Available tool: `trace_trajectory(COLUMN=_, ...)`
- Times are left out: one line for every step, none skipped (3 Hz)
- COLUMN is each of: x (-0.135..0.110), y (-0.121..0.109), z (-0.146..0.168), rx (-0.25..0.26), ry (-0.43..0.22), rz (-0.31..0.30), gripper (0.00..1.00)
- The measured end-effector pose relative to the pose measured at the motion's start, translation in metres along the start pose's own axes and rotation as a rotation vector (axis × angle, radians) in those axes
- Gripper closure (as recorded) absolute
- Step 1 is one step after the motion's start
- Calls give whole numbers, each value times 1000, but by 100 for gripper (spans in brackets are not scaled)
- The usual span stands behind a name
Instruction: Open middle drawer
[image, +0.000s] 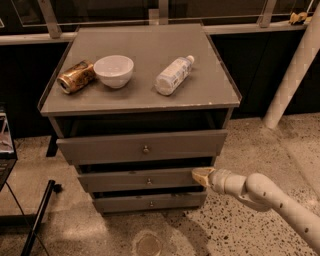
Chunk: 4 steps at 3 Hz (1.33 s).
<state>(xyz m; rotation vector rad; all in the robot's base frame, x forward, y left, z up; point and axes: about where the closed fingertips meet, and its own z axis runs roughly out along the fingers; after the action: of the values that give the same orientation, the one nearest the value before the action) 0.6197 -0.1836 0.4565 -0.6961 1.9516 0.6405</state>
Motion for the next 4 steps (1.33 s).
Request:
trace_trajectory(x=-4, y=-21, z=13, rx=89, ry=-33, rz=16, gripper=100)
trace_trajectory(x=-15, y=-46, z=24, rx=168, ry=-74, rz=31, gripper=100)
trace_trajectory(x=-21, y=-63, z=30, rx=218, ry=-87, rz=53, gripper=100)
trace_trajectory(x=-21, y=-64, z=30, rx=221, ry=-88, rz=53, gripper=100)
